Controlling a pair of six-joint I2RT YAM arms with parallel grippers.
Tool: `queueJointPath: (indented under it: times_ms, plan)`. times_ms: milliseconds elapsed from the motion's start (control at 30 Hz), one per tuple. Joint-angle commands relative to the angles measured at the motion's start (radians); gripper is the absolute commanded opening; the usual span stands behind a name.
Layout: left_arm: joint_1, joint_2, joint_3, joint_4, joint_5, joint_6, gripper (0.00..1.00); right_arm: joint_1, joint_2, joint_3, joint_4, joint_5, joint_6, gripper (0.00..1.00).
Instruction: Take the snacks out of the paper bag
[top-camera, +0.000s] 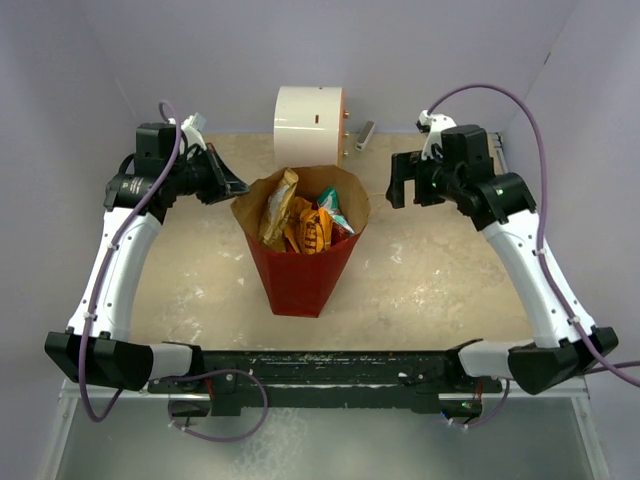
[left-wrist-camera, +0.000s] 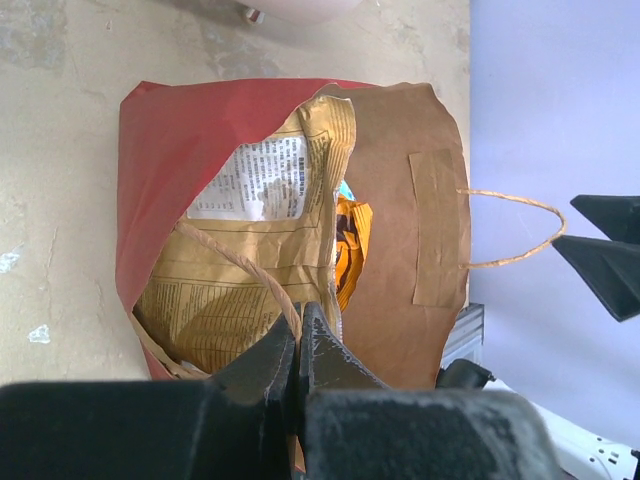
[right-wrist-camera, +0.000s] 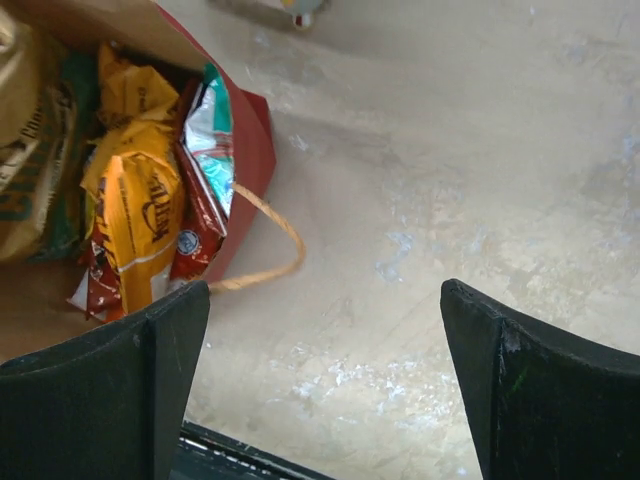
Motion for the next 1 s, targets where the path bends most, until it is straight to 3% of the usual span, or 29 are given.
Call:
queueJointPath:
  times_ms: [0, 267, 433, 700, 967]
  plan:
    - [0.005, -0.013, 0.005, 0.034, 0.037, -0.016, 0.00, -0.001, -0.120, -0.039, 0.149, -0.116, 0.010, 0.99]
    - [0.005, -0.036, -0.016, 0.067, 0.080, -0.050, 0.00, 0.021, -0.017, 0.012, 0.322, -0.288, 0.282, 1.00]
    - [0.005, -0.062, -0.062, 0.116, 0.139, -0.125, 0.00, 0.119, 0.020, -0.040, 0.511, -0.244, 0.436, 1.00]
    - [0.005, -0.090, -0.105, 0.185, 0.189, -0.200, 0.00, 0.245, 0.221, 0.062, 0.416, -0.174, 0.590, 0.97]
    - [0.005, -0.095, -0.092, 0.191, 0.197, -0.212, 0.00, 0.307, 0.402, 0.215, 0.218, -0.096, 0.831, 0.95]
